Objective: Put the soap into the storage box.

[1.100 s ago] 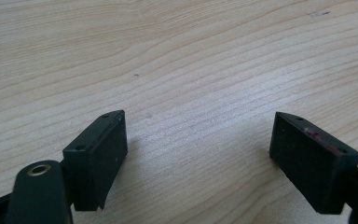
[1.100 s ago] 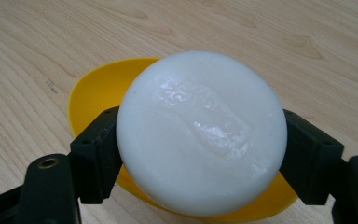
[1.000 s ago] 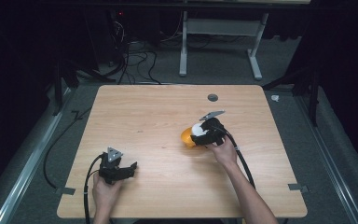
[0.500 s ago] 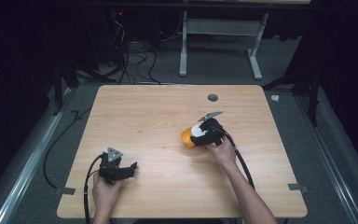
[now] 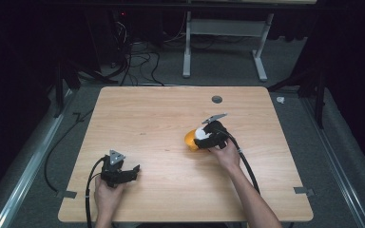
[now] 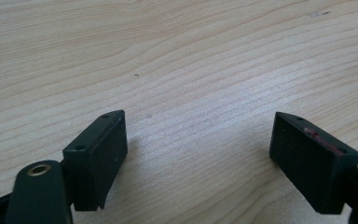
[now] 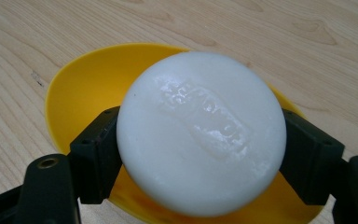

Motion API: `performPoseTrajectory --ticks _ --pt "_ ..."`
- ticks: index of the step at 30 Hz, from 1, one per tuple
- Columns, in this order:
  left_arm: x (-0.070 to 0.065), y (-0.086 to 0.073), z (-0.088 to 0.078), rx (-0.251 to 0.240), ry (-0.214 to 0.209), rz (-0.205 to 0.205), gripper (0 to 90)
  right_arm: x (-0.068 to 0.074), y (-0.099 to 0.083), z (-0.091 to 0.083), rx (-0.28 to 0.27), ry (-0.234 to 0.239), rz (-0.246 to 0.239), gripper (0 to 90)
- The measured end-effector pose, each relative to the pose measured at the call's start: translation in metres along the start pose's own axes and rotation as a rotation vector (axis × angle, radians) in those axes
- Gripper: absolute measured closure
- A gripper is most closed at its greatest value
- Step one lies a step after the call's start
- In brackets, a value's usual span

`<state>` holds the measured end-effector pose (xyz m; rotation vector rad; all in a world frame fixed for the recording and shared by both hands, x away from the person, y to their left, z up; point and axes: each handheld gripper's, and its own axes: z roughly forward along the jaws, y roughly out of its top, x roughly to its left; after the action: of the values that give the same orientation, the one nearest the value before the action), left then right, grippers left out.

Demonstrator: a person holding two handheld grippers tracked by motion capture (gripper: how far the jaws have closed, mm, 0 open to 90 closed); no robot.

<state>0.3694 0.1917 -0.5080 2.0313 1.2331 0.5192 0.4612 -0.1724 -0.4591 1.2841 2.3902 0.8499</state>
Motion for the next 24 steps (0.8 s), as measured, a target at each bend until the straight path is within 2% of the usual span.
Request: performPoseTrajectory --ticks 15,24 --pt "0.0001 0.0000 -0.0001 0.001 -0.001 0.000 19.7 -0.0030 -0.0001 0.0018 0.007 0.022 0.025 22.6" --pt "0.0001 0.0000 -0.0001 0.001 -0.001 0.000 19.7 -0.0040 0.0006 -0.0019 -0.014 0.035 0.033 17.9"
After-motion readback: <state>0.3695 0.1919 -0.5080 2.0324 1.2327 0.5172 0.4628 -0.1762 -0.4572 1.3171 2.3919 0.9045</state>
